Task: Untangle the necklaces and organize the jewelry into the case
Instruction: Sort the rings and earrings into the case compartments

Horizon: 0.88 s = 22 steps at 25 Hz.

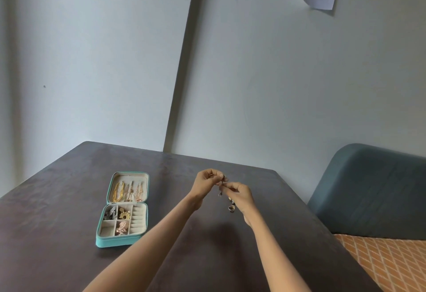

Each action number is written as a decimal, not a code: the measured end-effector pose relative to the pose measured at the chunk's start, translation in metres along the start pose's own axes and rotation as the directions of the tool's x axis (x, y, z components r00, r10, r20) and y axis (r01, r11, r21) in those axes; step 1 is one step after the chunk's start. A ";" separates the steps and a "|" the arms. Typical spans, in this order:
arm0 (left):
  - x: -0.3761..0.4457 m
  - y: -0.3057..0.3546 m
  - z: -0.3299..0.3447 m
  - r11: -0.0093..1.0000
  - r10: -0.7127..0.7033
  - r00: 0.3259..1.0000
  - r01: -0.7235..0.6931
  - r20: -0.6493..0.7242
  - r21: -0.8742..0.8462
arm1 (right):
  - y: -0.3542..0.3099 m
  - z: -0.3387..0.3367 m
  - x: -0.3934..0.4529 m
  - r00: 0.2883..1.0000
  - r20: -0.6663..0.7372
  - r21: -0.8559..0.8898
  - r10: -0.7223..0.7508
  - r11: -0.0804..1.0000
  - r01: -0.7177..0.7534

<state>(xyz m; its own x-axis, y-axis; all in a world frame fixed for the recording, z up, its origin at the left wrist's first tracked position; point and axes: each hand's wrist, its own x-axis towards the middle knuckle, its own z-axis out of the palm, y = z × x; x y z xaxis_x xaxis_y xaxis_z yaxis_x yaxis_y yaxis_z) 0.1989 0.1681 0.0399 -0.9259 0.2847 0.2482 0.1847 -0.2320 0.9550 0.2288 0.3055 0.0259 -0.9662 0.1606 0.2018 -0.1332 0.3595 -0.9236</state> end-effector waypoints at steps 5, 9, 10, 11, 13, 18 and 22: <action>0.015 -0.003 0.017 1.000 -0.009 0.999 0.009 -0.037 0.023 | 0.025 -0.032 0.008 0.974 -0.222 0.149 0.053 0.989 -0.020; 0.038 -0.013 0.025 1.000 -0.008 0.999 0.008 -0.032 -0.004 | 0.065 -0.057 0.022 0.949 -0.303 -0.079 0.084 0.991 -0.113; 0.042 -0.018 0.026 1.000 -0.011 1.000 0.012 -0.025 0.012 | 0.073 -0.057 0.026 0.955 -0.282 -0.143 0.091 0.980 -0.136; 0.047 -0.023 0.027 0.999 -0.015 1.000 0.016 -0.022 0.032 | 0.080 -0.056 0.030 0.958 -0.269 -0.190 0.096 0.970 -0.151; 0.053 -0.033 0.031 0.998 -0.034 0.999 0.035 -0.026 0.045 | 0.085 -0.052 0.039 0.948 -0.296 -0.270 0.118 0.942 -0.201; 0.059 -0.046 0.041 0.997 -0.066 0.998 0.067 -0.021 0.044 | 0.092 -0.064 0.055 0.974 -0.208 -0.458 0.093 0.870 -0.181; 0.067 -0.046 0.043 0.996 -0.066 0.998 0.067 -0.012 0.055 | 0.094 -0.063 0.057 0.983 -0.180 -0.542 0.039 0.830 -0.132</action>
<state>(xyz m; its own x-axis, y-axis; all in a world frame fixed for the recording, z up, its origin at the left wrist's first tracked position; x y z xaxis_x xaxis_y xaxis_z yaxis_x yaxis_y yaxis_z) 0.1428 0.2383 0.0194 -0.9401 0.2879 0.1827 0.1405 -0.1609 0.9769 0.1749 0.4067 -0.0289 -0.9152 0.3368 0.2213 0.1366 0.7758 -0.6161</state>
